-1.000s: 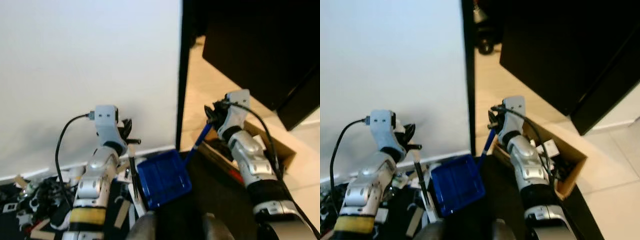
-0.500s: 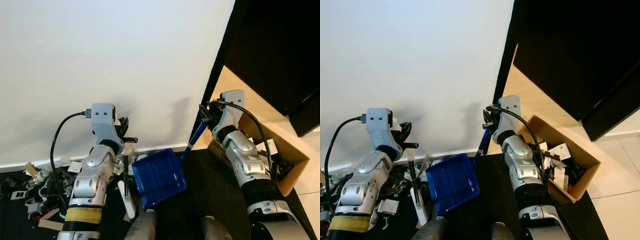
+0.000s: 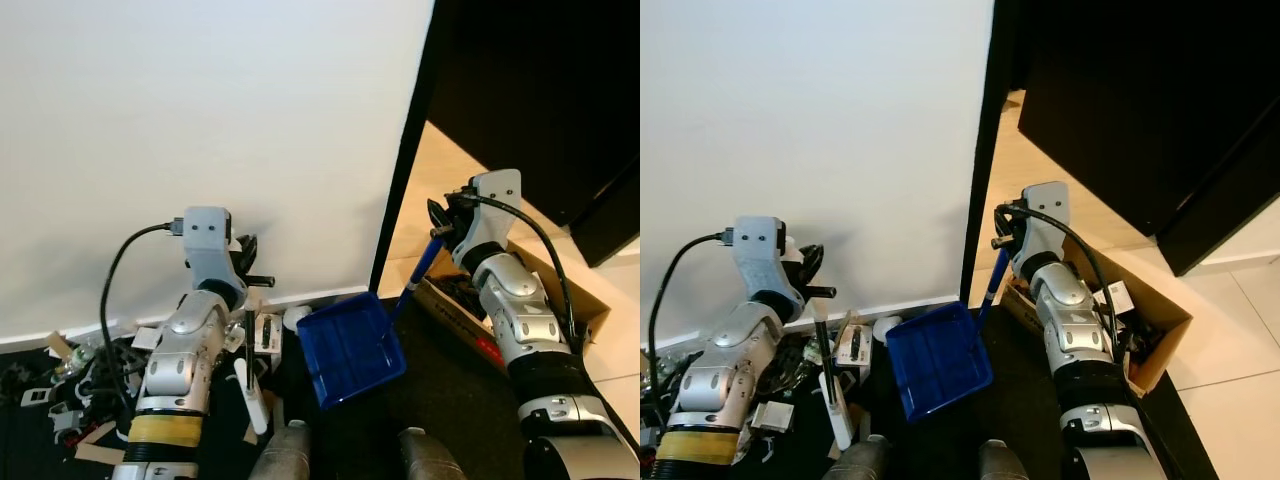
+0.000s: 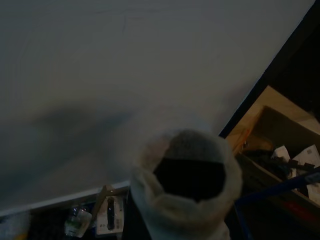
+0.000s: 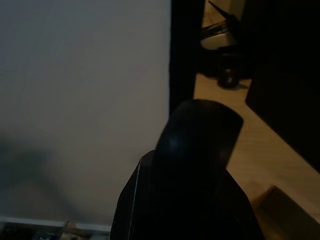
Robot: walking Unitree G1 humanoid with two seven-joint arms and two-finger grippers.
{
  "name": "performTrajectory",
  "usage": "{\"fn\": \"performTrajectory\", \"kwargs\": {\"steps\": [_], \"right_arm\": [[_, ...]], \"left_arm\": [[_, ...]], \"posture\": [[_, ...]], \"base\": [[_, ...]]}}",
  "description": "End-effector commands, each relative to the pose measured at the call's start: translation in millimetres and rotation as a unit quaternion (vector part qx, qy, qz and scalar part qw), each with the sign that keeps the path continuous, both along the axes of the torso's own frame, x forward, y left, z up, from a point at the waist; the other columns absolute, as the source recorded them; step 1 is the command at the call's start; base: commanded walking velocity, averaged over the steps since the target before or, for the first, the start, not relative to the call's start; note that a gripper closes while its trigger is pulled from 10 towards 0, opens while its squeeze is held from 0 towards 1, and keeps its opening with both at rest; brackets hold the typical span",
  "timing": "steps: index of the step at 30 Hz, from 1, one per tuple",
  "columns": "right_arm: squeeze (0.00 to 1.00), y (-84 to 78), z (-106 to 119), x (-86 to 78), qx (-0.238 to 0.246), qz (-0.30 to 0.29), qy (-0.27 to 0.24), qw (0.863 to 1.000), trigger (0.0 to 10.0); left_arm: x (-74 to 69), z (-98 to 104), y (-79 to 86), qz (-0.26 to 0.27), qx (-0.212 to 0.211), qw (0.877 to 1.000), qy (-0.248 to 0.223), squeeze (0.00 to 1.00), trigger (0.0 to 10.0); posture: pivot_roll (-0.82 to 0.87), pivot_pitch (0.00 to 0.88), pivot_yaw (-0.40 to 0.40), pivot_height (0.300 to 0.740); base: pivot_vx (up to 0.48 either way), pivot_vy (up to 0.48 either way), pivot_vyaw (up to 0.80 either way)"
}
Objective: Sweep floor
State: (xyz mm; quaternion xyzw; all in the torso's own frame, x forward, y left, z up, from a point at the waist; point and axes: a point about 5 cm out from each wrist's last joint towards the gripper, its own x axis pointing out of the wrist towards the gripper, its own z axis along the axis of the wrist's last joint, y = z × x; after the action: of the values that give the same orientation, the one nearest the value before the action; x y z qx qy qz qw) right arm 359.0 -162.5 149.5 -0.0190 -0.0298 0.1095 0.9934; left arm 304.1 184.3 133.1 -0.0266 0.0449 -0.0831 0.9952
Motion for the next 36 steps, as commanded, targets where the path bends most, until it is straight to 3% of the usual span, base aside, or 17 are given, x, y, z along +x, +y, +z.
{"fn": "performTrajectory", "kwargs": {"steps": [1,5,11,26,31,36], "right_arm": [[0.00,0.0,3.1,1.4,-0.002,-0.001,-0.013,1.000,10.0],[0.00,-0.8,-5.2,8.1,-0.034,-0.018,0.008,0.999,10.0],[0.00,-0.7,-13.8,12.8,-0.040,-0.034,0.028,0.998,10.0],[0.00,-3.0,-20.3,20.9,-0.064,-0.075,0.043,0.994,10.0],[0.00,-18.4,-6.4,25.1,-0.055,-0.084,0.028,0.995,10.0],[0.00,-34.1,-2.8,24.9,-0.063,-0.100,0.018,0.993,10.0]], "left_arm": [[-0.1,1.0,11.3,0.010,0.025,1.000,0.001,0.00,10.0],[-1.4,18.7,29.7,-0.006,0.052,0.998,-0.030,0.00,10.0],[-5.7,29.6,44.4,0.005,0.050,0.998,-0.039,0.00,10.0],[-25.6,31.7,63.5,0.014,0.063,0.998,-0.027,0.00,10.0],[-30.5,31.8,70.2,0.022,0.069,0.997,-0.021,0.00,10.0],[-29.0,26.2,63.4,0.020,0.060,0.998,-0.017,0.00,10.0]], "posture": [[0.17,0.184,0.044,0.740],[0.22,0.199,0.049,0.740],[0.26,0.210,0.056,0.740],[0.34,0.287,0.065,0.740],[0.32,0.306,0.049,0.740],[0.30,0.297,0.036,0.740]], "base": [[0.000,0.000,0.00],[0.000,0.000,0.00],[0.000,0.000,0.00],[0.000,0.000,0.00],[0.000,0.000,0.00],[0.000,0.000,0.00]]}}
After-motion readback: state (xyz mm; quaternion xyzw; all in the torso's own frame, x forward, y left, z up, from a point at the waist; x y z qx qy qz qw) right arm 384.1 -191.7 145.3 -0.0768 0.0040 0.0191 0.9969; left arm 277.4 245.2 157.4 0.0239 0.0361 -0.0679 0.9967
